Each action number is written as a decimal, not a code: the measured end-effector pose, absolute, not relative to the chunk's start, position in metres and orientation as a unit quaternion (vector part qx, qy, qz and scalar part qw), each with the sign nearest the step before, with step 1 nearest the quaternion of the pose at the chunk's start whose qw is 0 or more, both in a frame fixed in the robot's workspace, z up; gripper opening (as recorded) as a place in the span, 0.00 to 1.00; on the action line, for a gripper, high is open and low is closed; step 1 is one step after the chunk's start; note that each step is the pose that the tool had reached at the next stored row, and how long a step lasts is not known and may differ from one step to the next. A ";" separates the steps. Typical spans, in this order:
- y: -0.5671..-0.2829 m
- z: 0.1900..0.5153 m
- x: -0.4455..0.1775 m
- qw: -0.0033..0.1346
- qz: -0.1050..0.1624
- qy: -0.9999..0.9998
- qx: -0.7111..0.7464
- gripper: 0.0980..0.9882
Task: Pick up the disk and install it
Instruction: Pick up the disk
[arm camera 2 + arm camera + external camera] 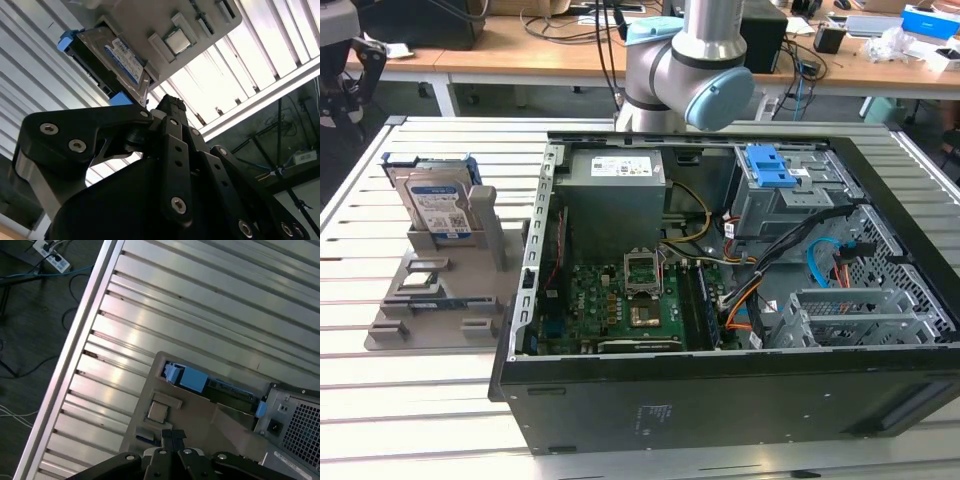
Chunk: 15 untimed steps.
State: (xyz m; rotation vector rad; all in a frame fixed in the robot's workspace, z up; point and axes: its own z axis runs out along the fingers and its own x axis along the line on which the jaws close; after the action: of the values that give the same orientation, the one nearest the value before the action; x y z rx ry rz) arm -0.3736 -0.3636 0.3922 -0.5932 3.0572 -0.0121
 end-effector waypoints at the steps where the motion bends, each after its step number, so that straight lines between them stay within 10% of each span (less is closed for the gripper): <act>1: -0.364 0.392 -0.374 0.014 -0.004 0.980 -0.197 0.01; 15: -0.364 0.392 -0.374 0.014 -0.002 0.955 -0.298 0.01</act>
State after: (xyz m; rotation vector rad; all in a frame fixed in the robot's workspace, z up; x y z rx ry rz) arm -0.3736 -0.3636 0.3922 -0.9269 2.9723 -0.0073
